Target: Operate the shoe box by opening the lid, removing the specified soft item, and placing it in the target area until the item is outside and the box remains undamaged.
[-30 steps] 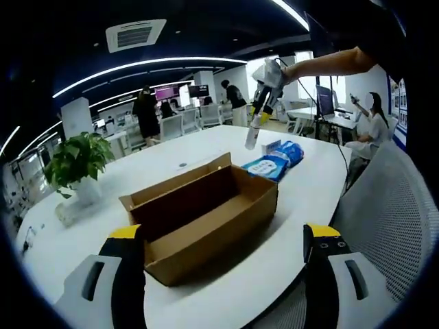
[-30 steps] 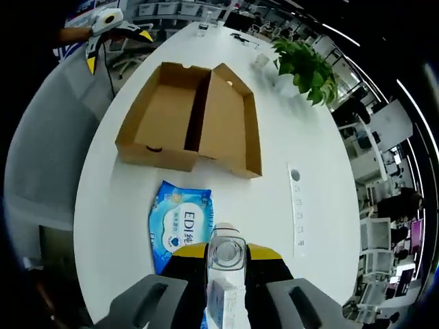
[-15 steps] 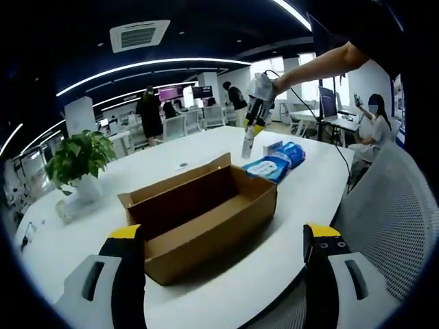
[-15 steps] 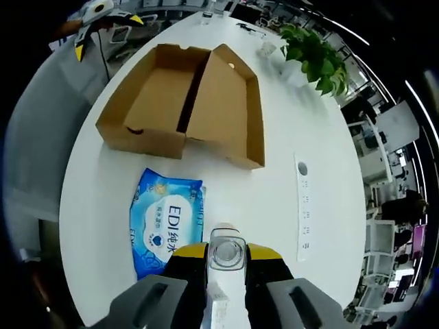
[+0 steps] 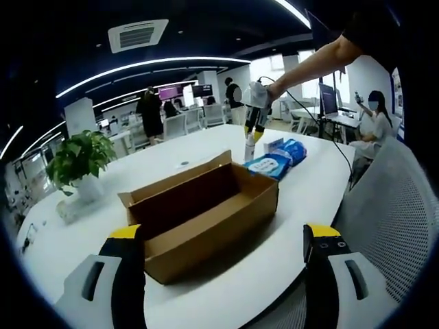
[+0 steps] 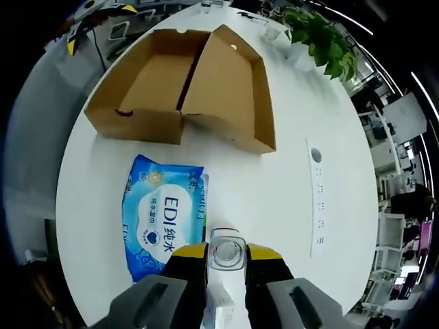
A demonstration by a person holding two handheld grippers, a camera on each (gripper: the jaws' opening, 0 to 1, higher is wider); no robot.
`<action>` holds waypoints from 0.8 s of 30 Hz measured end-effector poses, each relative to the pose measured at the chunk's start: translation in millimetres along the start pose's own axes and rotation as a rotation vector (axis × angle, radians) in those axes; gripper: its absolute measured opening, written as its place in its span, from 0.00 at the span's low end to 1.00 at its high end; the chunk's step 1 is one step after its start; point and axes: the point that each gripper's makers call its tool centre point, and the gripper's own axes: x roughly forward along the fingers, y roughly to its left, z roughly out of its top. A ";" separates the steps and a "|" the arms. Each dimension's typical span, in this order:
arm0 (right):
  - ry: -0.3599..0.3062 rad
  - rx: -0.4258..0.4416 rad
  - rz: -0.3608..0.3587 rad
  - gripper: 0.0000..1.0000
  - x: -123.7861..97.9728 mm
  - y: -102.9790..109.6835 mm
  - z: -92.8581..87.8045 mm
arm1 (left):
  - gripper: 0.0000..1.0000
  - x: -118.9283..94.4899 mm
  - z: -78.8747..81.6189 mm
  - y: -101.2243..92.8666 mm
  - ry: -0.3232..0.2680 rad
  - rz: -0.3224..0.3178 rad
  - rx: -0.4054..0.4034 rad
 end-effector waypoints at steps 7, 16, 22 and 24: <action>-0.009 0.021 0.017 0.16 2.2 -1.9 -1.5 | 1.00 2.0 -2.6 1.3 0.010 0.002 -0.016; -0.006 0.059 0.055 0.16 2.7 -9.0 -4.9 | 0.97 3.1 -5.0 3.3 0.026 0.011 -0.011; -0.005 0.061 0.055 0.17 5.4 -12.9 -5.2 | 0.95 2.7 -6.0 7.9 0.026 0.029 -0.043; -0.002 0.072 0.056 0.17 6.5 -13.2 -6.0 | 0.94 2.1 -7.5 11.5 0.031 0.045 -0.059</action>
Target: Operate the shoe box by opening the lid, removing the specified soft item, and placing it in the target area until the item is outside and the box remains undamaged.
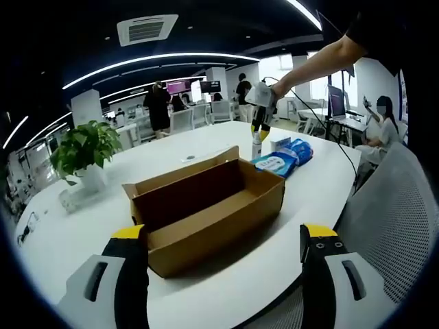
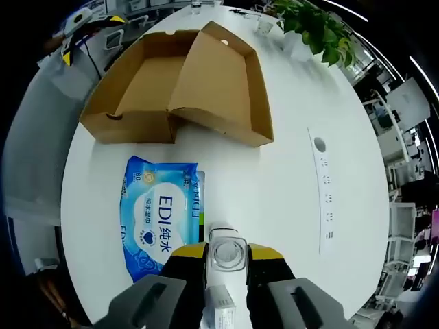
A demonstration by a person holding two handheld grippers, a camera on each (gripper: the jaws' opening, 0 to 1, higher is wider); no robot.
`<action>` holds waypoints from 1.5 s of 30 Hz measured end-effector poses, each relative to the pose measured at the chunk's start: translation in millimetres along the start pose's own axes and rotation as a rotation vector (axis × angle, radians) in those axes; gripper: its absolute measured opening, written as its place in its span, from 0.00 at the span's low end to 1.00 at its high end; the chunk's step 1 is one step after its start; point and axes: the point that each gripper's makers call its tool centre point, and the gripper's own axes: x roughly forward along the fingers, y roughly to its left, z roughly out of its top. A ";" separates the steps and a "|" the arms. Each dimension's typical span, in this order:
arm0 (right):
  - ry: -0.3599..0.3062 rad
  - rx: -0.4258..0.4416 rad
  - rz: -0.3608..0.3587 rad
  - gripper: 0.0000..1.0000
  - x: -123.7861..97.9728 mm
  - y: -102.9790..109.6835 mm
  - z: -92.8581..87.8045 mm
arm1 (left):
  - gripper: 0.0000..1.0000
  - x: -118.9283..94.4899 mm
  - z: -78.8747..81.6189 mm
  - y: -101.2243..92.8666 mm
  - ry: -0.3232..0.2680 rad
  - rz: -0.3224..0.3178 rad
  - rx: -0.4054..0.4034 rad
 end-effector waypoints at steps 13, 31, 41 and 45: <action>-0.034 0.057 -0.038 0.37 -0.9 -10.4 1.8 | 0.81 -6.4 -9.9 34.4 0.025 0.139 -0.156; -0.082 0.099 -0.074 0.44 -12.5 -17.5 7.4 | 0.60 8.5 -13.2 103.8 0.069 0.261 -0.228; -0.213 0.298 -0.112 0.47 -29.8 -33.0 34.1 | 0.50 28.8 -27.6 123.0 0.162 0.262 -0.235; -0.280 0.387 -0.130 0.49 -35.5 -42.0 48.4 | 0.46 33.5 -35.9 124.7 0.194 0.261 -0.243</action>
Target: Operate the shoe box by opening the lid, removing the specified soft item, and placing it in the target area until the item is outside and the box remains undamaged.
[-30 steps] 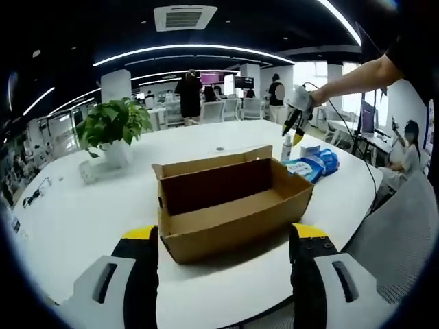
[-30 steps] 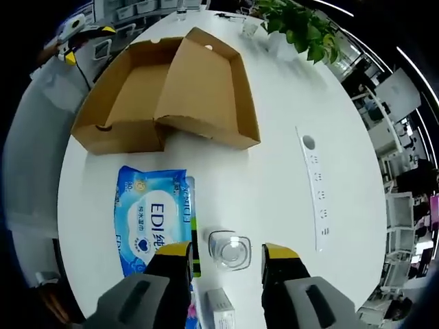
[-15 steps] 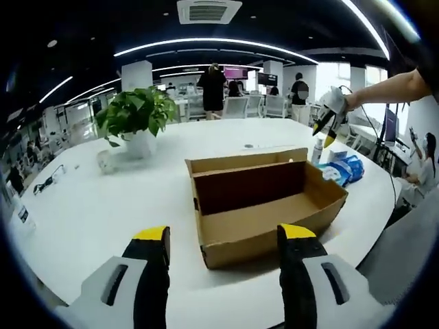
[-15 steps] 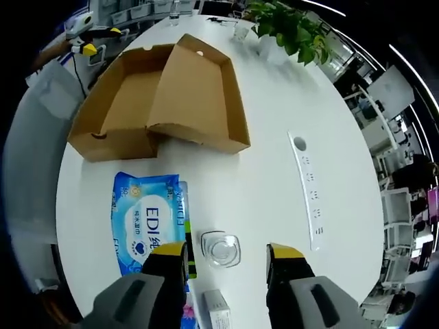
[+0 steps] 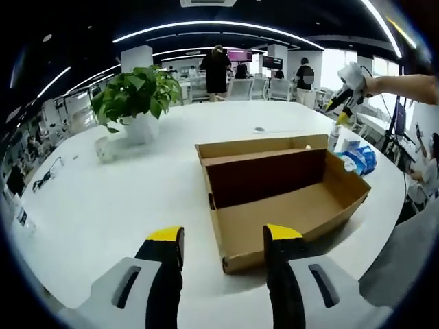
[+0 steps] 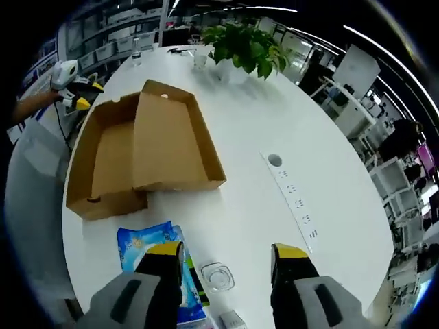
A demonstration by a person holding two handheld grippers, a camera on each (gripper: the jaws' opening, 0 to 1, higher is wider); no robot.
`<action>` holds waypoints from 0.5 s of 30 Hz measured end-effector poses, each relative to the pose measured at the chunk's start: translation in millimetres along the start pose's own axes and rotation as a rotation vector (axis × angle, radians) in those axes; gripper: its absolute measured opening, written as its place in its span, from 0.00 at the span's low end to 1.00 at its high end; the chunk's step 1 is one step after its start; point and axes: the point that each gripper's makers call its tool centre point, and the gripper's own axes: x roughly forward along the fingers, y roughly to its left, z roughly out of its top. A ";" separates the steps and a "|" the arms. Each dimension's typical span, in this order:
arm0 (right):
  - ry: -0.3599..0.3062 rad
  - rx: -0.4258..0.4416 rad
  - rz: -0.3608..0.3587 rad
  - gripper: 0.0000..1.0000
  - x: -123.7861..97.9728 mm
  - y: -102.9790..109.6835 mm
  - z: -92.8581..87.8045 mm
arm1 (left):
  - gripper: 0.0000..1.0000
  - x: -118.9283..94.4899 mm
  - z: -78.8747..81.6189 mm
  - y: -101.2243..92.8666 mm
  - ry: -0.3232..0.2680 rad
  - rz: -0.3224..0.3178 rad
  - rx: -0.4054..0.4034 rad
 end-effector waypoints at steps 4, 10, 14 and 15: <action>-0.107 0.150 0.016 0.45 0.1 0.8 29.3 | 0.35 3.1 -9.0 2.2 0.040 0.001 -0.022; -0.188 0.493 0.056 0.40 3.7 5.3 55.0 | 0.14 2.5 -12.2 -2.4 0.072 -0.019 -0.125; -0.137 0.631 0.074 0.38 18.9 14.6 50.9 | 0.12 7.0 -15.9 -2.1 0.093 -0.015 -0.137; -0.135 0.670 0.082 0.38 24.7 17.5 52.0 | 0.12 6.8 -16.7 -1.5 0.095 -0.014 -0.134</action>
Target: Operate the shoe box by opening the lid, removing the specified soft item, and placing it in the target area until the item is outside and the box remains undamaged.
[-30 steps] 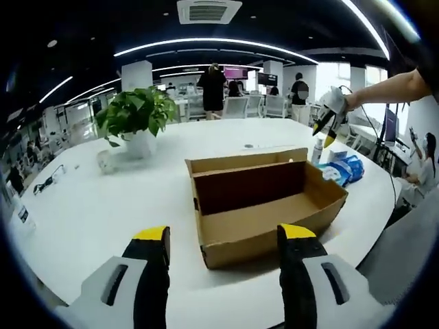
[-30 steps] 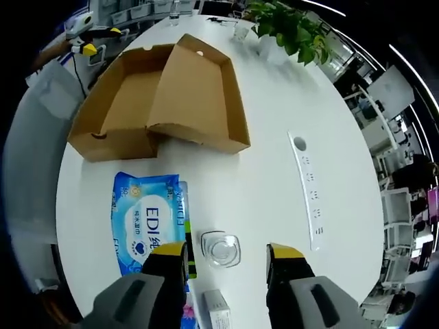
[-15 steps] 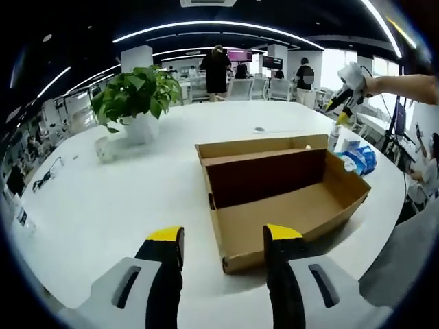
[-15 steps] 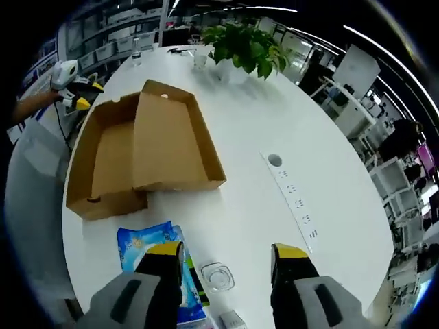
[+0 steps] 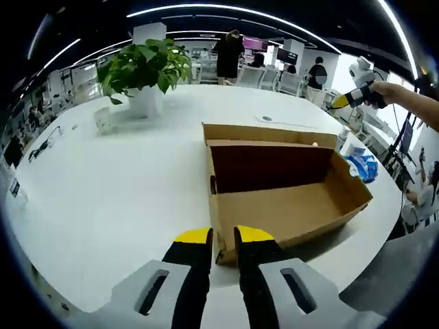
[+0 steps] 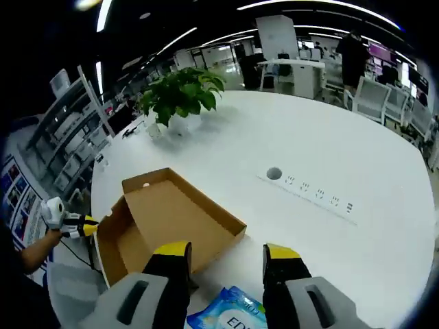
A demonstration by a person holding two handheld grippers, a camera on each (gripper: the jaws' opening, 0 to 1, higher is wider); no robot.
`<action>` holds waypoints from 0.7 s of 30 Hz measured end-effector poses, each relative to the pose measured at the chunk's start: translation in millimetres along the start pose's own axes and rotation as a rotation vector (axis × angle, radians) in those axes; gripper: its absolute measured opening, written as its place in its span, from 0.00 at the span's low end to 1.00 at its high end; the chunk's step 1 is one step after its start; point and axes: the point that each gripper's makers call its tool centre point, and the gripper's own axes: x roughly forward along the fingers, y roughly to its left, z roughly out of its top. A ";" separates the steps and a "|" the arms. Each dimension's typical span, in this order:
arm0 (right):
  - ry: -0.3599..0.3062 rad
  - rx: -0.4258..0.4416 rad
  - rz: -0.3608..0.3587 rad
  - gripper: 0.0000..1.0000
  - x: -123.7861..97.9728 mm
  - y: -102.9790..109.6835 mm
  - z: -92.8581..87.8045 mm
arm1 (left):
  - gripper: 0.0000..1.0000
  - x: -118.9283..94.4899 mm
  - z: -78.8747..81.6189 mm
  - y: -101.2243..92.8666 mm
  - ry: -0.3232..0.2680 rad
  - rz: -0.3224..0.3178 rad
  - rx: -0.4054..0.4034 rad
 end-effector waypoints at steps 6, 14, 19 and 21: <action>0.027 0.089 -0.021 0.36 32.3 3.9 -7.2 | 0.04 1.3 -3.9 3.7 0.015 -0.001 -0.025; 0.010 0.079 -0.138 0.24 73.5 -3.9 -14.6 | 0.04 3.1 -5.7 3.7 0.024 -0.001 -0.030; 0.014 0.057 -0.203 0.20 87.6 -12.4 -21.0 | 0.03 4.2 -6.9 4.6 0.029 0.000 -0.051; 0.022 0.100 -0.199 0.18 93.1 -13.3 -26.3 | 0.03 4.4 -6.6 4.6 0.030 0.001 -0.058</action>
